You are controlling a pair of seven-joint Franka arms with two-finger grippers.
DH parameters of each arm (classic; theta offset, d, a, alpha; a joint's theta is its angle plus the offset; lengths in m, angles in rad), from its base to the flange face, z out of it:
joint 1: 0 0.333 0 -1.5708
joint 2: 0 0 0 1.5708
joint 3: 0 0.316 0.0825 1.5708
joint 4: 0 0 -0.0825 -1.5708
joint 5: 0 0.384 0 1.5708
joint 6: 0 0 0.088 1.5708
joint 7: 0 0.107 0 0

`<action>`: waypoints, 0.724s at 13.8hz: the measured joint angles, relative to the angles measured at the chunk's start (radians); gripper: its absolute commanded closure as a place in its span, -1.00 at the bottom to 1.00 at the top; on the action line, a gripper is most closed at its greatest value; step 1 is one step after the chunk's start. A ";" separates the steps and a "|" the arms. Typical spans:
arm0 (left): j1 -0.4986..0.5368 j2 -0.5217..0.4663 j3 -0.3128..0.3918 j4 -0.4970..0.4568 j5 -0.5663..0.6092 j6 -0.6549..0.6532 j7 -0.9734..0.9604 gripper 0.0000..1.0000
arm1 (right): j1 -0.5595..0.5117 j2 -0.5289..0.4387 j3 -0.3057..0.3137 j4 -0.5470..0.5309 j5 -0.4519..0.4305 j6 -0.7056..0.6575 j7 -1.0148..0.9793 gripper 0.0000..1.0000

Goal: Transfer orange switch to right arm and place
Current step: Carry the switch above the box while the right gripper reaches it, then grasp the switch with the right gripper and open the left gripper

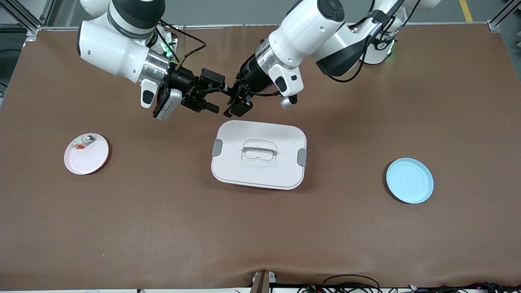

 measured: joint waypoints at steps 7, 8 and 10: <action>0.001 0.000 0.000 -0.003 0.000 0.000 0.000 0.21 | 0.012 0.003 0.000 0.011 0.002 0.014 -0.008 -0.46; 0.001 0.000 0.000 -0.004 0.000 0.000 0.000 0.21 | 0.013 0.003 0.000 0.013 0.002 0.014 -0.009 -0.44; 0.002 0.000 0.000 -0.004 0.000 0.000 0.000 0.21 | 0.016 0.004 0.000 0.014 0.002 0.019 -0.011 -0.44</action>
